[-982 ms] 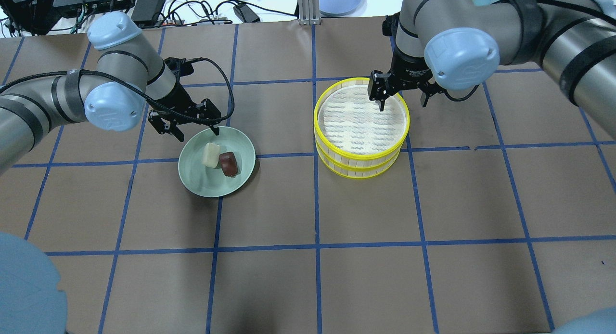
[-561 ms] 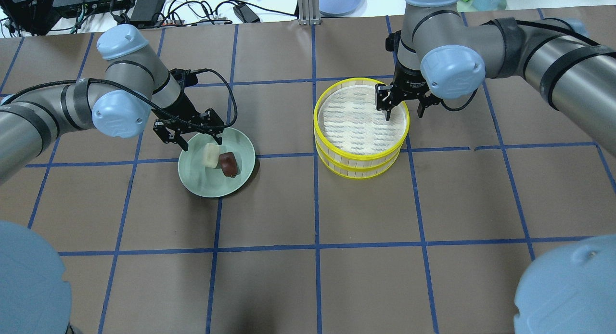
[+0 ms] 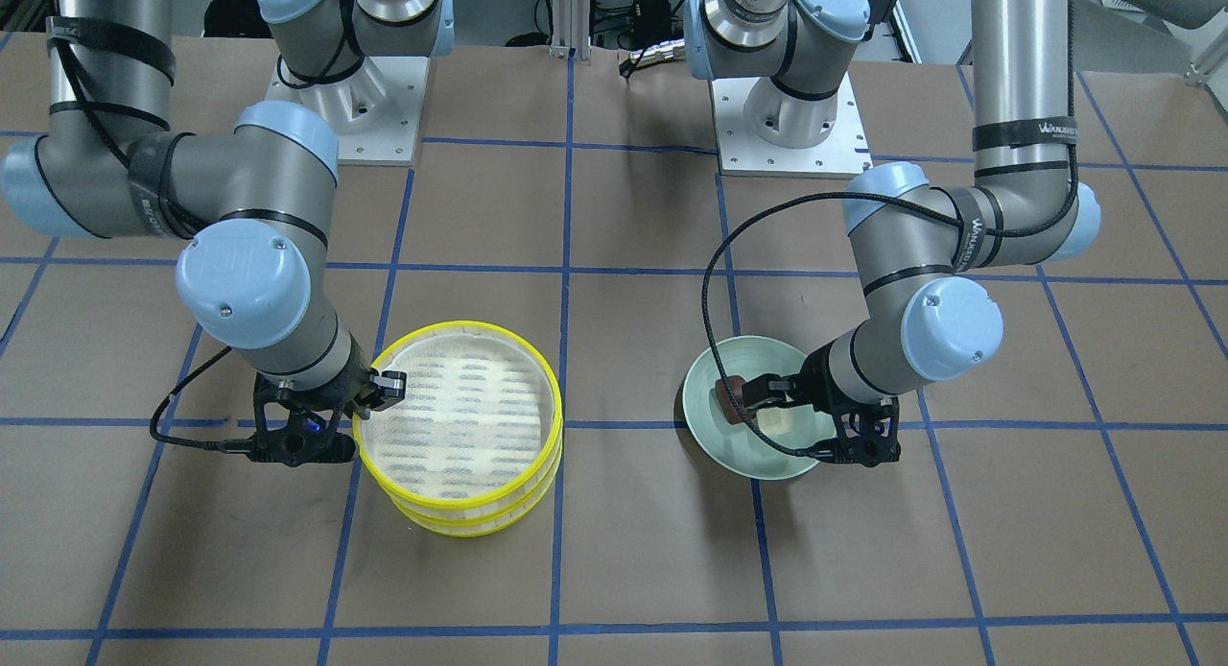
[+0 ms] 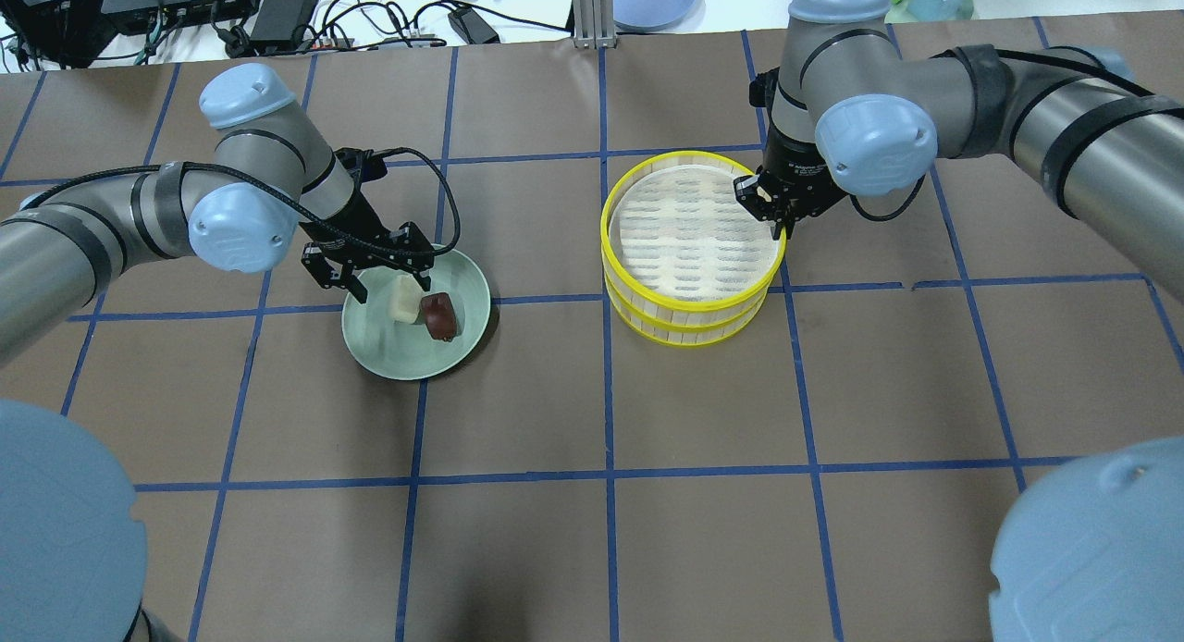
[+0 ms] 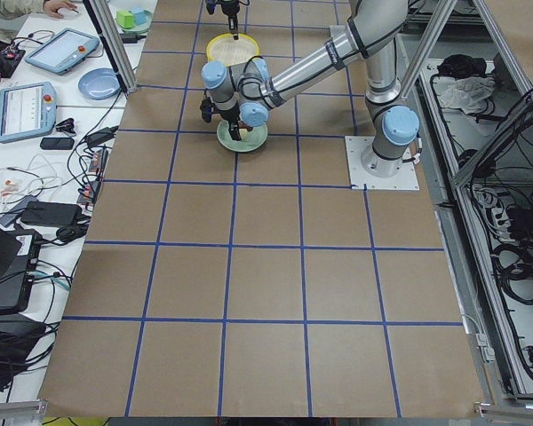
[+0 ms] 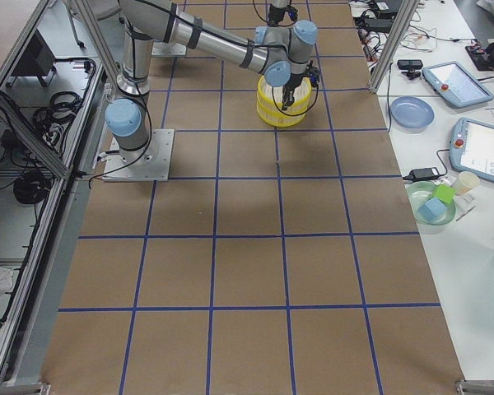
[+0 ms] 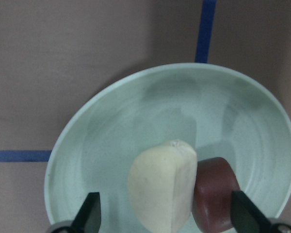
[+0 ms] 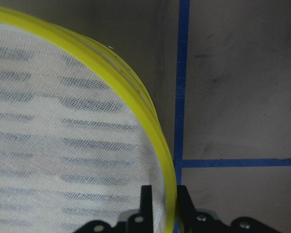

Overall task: Place buns in different layers of steamer
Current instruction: 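Grasp the white bun with the left gripper while the right gripper lifts the top tier, then carry the white bun with the left gripper over the lower steamer tier, then lower the white bun into the lower tier and open the left gripper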

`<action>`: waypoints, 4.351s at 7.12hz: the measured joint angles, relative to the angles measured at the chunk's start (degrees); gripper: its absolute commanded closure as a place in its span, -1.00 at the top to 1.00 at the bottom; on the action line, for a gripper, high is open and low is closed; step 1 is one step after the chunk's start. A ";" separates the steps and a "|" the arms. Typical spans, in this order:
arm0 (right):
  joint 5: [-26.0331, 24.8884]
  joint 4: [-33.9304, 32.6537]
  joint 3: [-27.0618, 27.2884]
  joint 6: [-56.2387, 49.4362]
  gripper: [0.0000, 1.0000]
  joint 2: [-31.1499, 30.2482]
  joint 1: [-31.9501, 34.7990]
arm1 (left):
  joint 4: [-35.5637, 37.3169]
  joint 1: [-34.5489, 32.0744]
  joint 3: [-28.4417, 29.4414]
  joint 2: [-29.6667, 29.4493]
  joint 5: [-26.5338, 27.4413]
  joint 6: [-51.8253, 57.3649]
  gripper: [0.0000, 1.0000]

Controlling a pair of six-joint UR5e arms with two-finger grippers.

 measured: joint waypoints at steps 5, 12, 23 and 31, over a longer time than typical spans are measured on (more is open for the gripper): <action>-0.01 6.08 -1.09 -2.61 -0.79 -7.64 -3.86 | 0.32 0.07 -0.03 -0.40 0.09 0.57 -0.13; -2.74 10.43 -1.20 -24.82 -0.79 -10.30 -24.21 | 0.37 0.08 2.00 1.41 0.24 4.29 -1.00; -3.67 10.85 -1.20 -26.80 -0.79 -10.90 -25.25 | 7.31 -32.13 14.78 -3.76 4.22 -40.83 -0.61; -3.67 10.85 -1.11 -26.80 -0.79 -10.90 -25.25 | 10.23 -31.96 13.93 -4.37 4.29 -36.64 0.43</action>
